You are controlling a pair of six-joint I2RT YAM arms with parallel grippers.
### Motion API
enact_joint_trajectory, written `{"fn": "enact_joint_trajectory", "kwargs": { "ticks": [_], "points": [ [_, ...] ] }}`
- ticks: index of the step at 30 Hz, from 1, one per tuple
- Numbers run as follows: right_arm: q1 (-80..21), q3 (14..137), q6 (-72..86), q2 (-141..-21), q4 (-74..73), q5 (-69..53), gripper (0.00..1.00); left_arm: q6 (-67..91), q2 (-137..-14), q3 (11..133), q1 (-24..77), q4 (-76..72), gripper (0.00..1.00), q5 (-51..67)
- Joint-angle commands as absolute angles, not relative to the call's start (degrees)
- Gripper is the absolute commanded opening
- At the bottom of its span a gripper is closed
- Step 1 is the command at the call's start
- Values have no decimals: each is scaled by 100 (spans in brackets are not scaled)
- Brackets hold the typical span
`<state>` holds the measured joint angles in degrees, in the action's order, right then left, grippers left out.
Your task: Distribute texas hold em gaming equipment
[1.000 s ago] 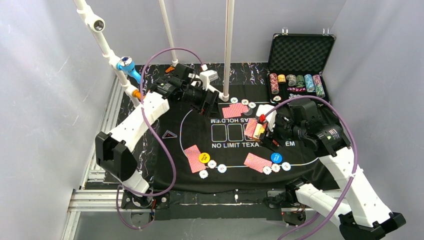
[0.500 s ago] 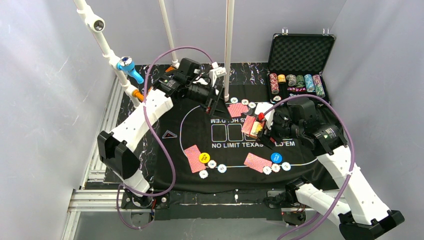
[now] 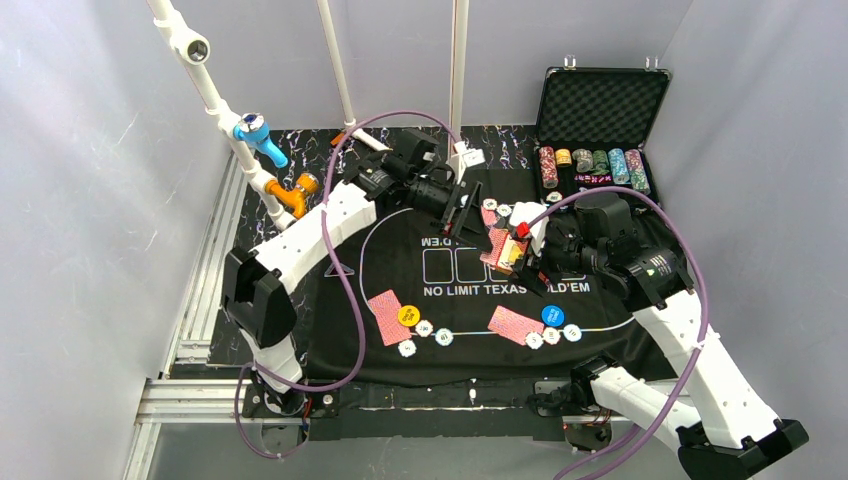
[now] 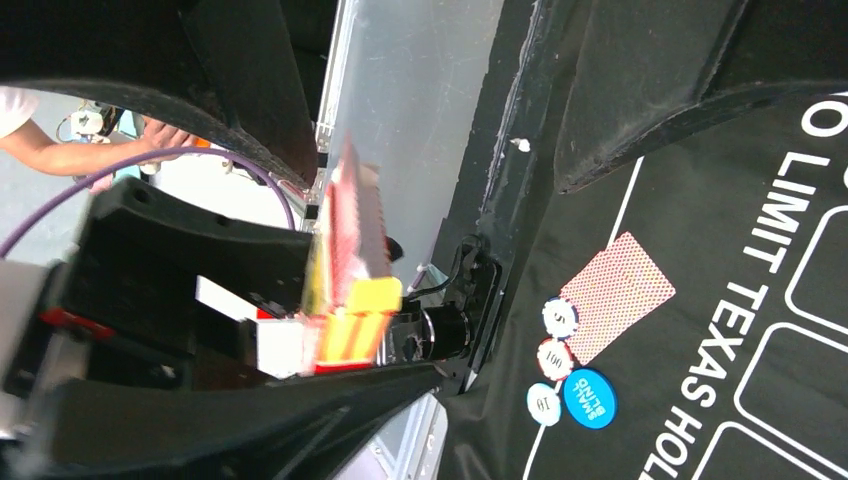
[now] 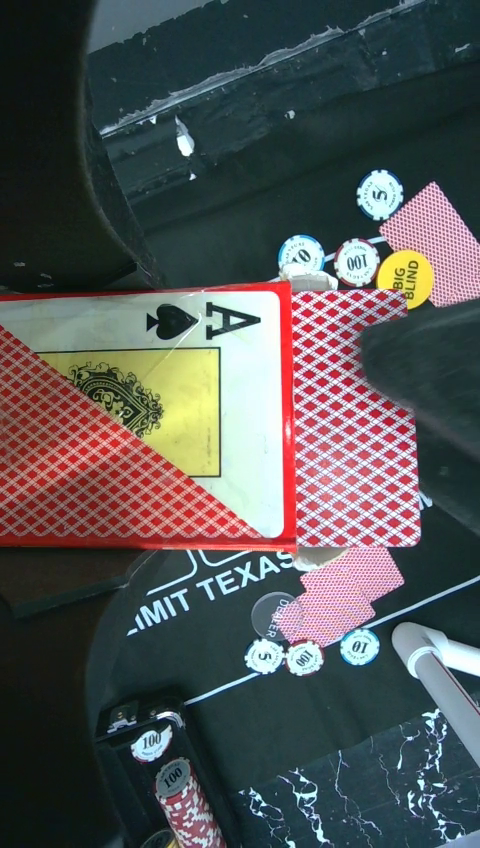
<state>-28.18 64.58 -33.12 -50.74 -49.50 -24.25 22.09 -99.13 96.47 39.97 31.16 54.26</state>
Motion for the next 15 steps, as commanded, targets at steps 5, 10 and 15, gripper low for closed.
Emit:
{"fn": "enact_joint_trajectory", "kwargs": {
  "ticks": [5, 10, 15],
  "points": [
    [-2804, 6556, -3229, -5080, -4510, -2654, 1, 2393, -10155, 9842, 4087, 3116, 79, 5180],
    [-2804, 6541, -3243, -5044, -4534, -2639, 1, 2375, -10082, 9722, 4019, 3181, 70, 5161],
    [-2804, 6526, -3239, -5018, -4577, -2641, 1, 2377, -9978, 9599, 3781, 3182, 58, 5155]
  ]
}}
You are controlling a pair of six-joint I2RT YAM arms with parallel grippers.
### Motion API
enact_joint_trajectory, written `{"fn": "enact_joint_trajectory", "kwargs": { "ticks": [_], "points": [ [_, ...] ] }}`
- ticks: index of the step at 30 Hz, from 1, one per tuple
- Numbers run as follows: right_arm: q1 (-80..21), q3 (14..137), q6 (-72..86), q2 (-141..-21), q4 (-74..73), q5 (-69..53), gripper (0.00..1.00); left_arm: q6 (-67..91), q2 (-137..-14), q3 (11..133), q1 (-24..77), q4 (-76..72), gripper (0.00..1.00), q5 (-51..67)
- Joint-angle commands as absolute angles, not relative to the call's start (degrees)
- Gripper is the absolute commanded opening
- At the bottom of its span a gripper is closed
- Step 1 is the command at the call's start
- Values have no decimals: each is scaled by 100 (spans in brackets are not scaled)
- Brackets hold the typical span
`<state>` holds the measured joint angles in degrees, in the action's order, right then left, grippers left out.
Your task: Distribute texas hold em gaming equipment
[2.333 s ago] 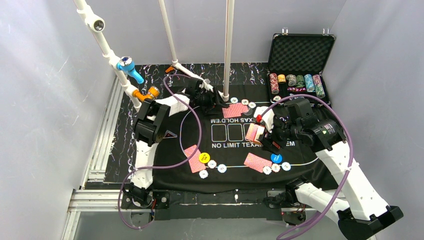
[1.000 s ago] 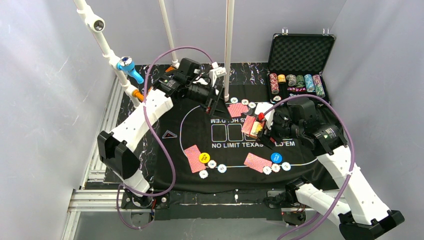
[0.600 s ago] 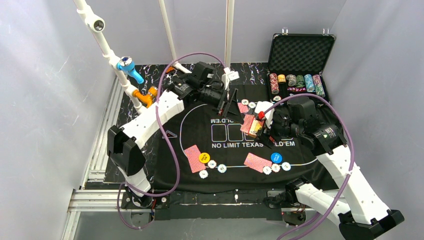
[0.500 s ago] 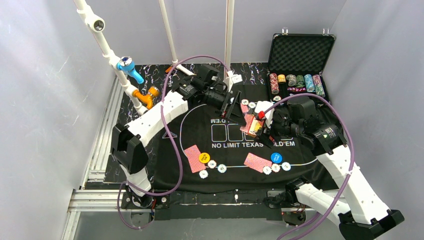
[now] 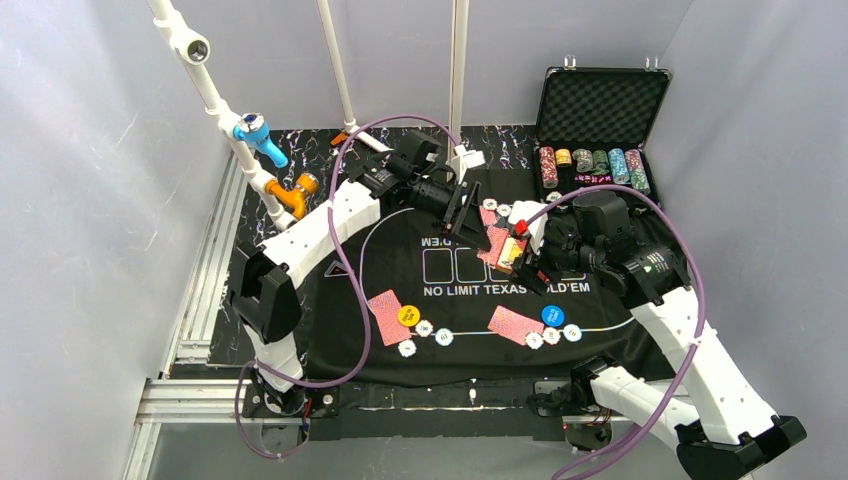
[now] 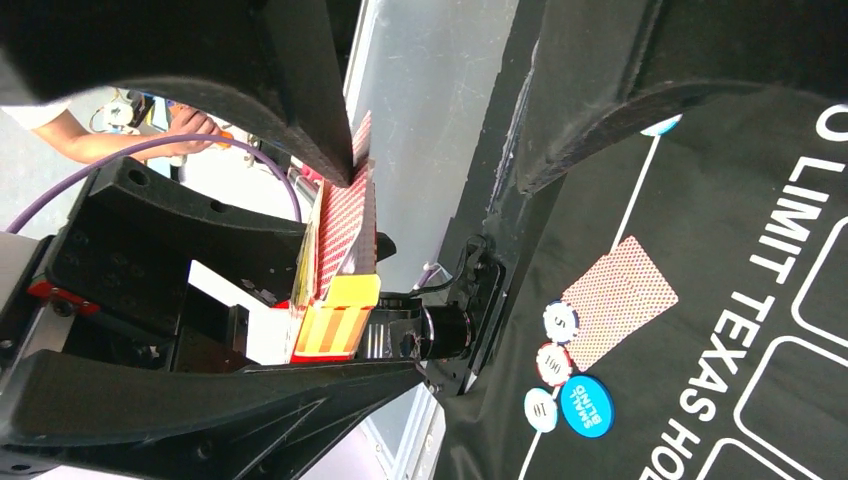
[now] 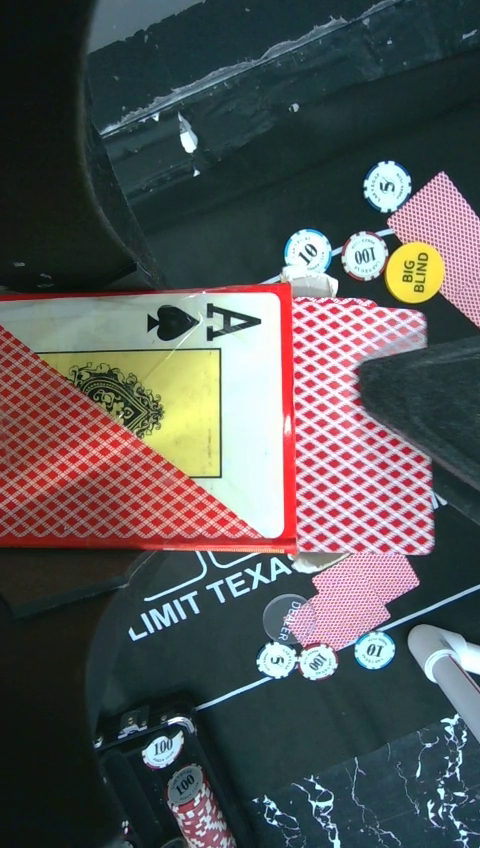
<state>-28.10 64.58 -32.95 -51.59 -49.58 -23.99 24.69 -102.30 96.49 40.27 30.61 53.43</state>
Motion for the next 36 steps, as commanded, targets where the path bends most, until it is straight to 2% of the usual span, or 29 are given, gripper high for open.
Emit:
{"fn": "enact_joint_trajectory", "kwargs": {
  "ticks": [1, 6, 9, 14, 17, 20, 25, 29, 36],
  "points": [
    [-2804, 6522, -3236, -5004, -4585, -2633, 1, 2371, -9940, 9579, 3715, 3150, 56, 5216],
    [-2804, 6434, -3241, -4993, -4601, -2569, 1, 2433, -9404, 9254, 3607, 2236, 53, 5613],
    [-2804, 6358, -3149, -4995, -4496, -2551, 1, 2745, -9249, 9028, 3623, 1710, 60, 5840],
    [-2803, 6382, -2988, -5059, -4298, -2601, 1, 2870, -9328, 8868, 3898, 1679, 79, 5686],
    [-2804, 6440, -2919, -5087, -4253, -2630, 1, 2959, -9462, 8868, 4064, 1685, 80, 5523],
    [-2803, 6475, -2861, -5080, -4219, -2654, 1, 2954, -9613, 8949, 4192, 1806, 73, 5379],
    [-2804, 6506, -2862, -5035, -4282, -2635, 1, 3063, -9596, 8855, 4067, 1900, 46, 5379],
    [-2804, 6469, -2883, -4968, -4336, -2589, 1, 3765, -9466, 8453, 3789, 1030, 28, 5647],
    [-2804, 6468, -2893, -4983, -4360, -2592, 1, 3846, -9286, 8350, 3761, 796, 18, 5748]
  ]
}}
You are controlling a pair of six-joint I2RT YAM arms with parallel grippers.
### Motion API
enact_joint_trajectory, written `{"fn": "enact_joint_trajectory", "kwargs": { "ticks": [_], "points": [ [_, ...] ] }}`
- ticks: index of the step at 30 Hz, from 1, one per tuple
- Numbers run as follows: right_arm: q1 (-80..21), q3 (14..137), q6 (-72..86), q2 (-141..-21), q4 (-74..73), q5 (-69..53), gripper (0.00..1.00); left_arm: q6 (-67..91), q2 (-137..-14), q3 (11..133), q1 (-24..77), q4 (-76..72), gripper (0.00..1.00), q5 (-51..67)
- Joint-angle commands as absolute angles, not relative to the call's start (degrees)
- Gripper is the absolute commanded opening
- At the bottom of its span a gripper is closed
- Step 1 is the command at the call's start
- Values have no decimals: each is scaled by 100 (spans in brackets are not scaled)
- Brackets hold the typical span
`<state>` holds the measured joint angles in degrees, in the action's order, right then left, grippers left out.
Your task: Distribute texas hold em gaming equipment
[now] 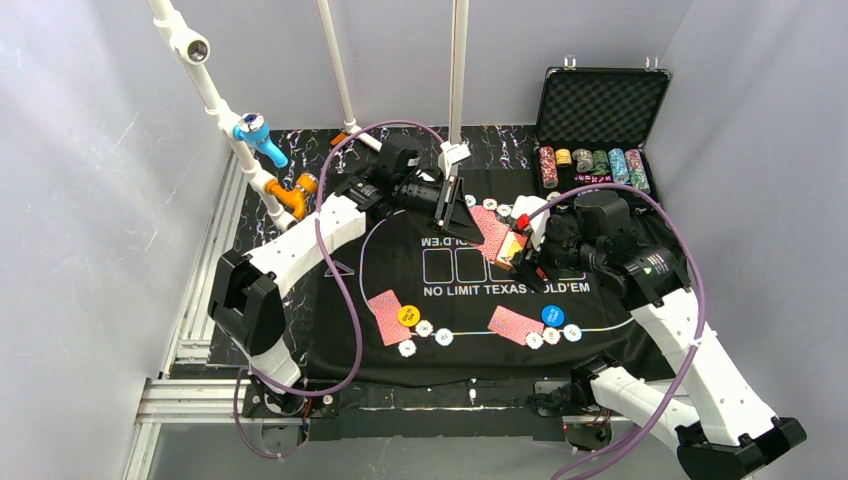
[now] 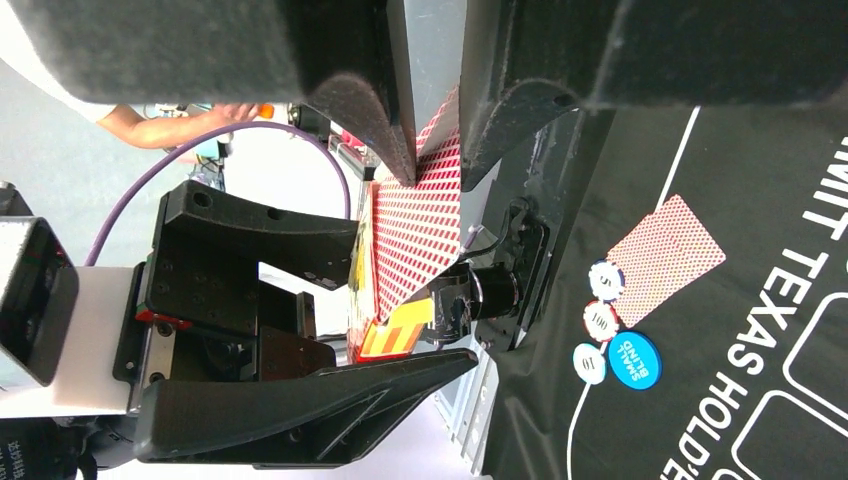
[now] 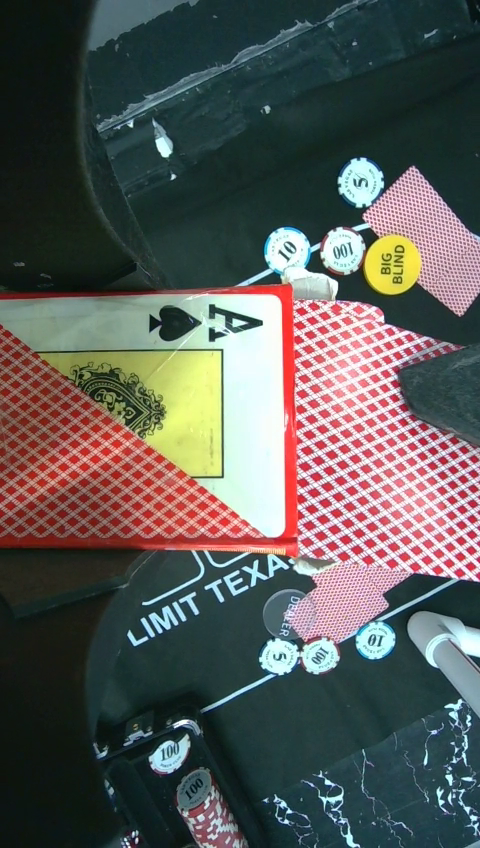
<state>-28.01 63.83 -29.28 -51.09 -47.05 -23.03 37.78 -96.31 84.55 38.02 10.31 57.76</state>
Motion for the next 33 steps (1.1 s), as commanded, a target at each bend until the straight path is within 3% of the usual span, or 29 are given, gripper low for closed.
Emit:
{"fn": "enact_joint_trajectory", "kwargs": {
  "ticks": [1, 6, 11, 19, 33],
  "points": [
    [-2799, 6473, -2899, -4979, -4369, -2597, 1, 3848, -9255, 8349, 3762, 784, 16, 5744],
    [-2799, 6504, -2917, -4961, -4444, -2543, 1, 3861, -9065, 8311, 3639, 793, 0, 5687],
    [-2799, 6457, -2940, -4909, -4524, -2515, 1, 3725, -8915, 8388, 3418, 1004, 0, 5648],
    [-2791, 6442, -2944, -4859, -4662, -2470, 1, 2372, -9137, 9318, 2995, 2528, 0, 5508],
    [-2625, 6533, -2962, -4807, -4943, -2554, 1, -2138, -9375, 9670, 2902, 4453, 0, 3715]
  ]
}}
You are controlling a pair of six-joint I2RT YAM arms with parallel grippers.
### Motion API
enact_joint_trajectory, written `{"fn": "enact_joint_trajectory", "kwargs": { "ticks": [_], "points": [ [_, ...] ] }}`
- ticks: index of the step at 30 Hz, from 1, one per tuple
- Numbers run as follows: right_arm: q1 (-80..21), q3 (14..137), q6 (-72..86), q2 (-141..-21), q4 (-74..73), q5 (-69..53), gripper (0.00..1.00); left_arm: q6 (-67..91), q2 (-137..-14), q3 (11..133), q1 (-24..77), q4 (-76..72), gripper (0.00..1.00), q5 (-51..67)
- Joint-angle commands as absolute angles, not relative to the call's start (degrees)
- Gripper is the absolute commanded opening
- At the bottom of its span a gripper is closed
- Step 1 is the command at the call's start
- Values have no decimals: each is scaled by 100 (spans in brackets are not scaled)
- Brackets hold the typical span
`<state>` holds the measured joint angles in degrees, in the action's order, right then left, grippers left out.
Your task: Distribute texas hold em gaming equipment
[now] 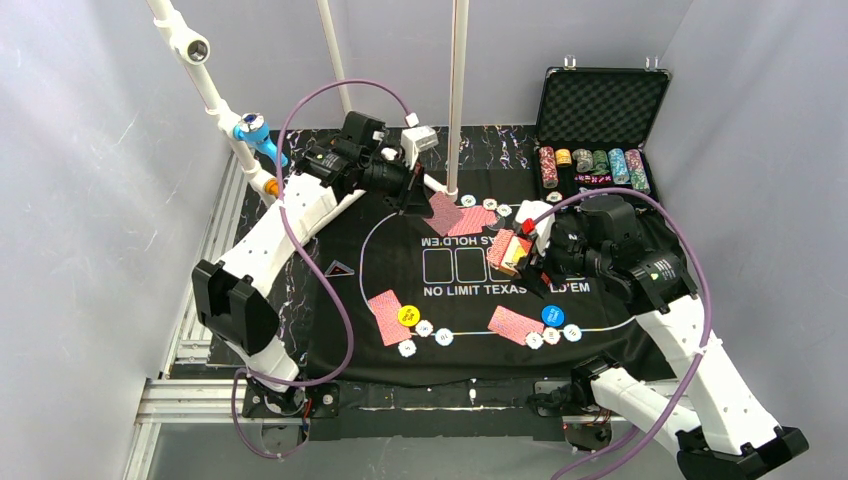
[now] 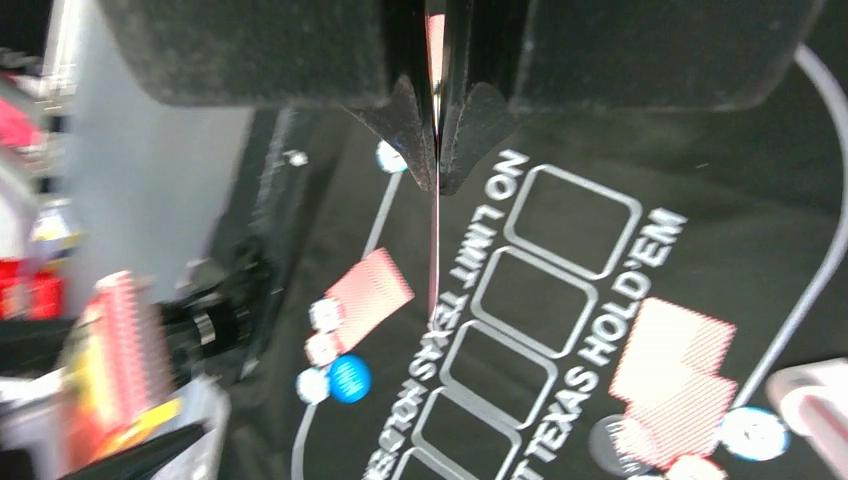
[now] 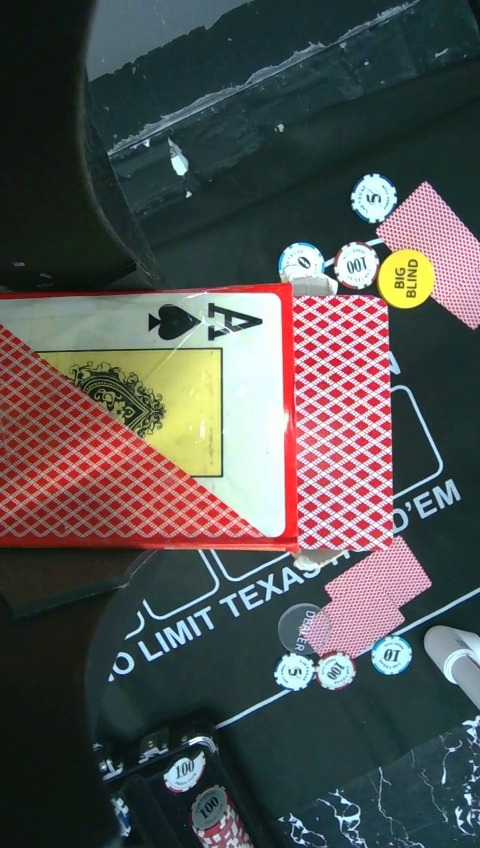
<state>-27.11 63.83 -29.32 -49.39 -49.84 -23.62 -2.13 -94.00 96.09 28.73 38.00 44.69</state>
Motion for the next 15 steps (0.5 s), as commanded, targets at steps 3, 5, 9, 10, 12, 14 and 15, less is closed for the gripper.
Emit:
{"fn": "enact_joint_trajectory", "kwargs": {
  "ticks": [3, 5, 9, 10, 12, 14, 15],
  "points": [
    [-2580, 6580, -2962, -4803, -5041, -2585, 1, -2994, -9229, 9254, 3085, 4298, 0, 3155],
    [-2571, 6619, -2970, -4814, -5078, -2563, 1, -3454, -9064, 8739, 3252, 3806, 0, 2621],
    [-2530, 6662, -2941, -4807, -5156, -2533, 1, -4309, -8664, 7417, 3572, 2552, 0, 1857],
    [-2505, 6670, -2871, -4801, -5159, -2532, 1, -4514, -8612, 7210, 3650, 2308, 0, 1703],
    [-2416, 6663, -2716, -4795, -5159, -2613, 1, -4821, -8601, 6837, 3763, 1848, 0, 1451],
    [-2295, 6654, -2551, -4791, -5158, -2650, 1, -5002, -8653, 6566, 3880, 1449, 0, 1210],
    [-2234, 6653, -2483, -4795, -5166, -2642, 1, -5035, -8683, 6470, 3915, 1242, 0, 1098]
  ]
}}
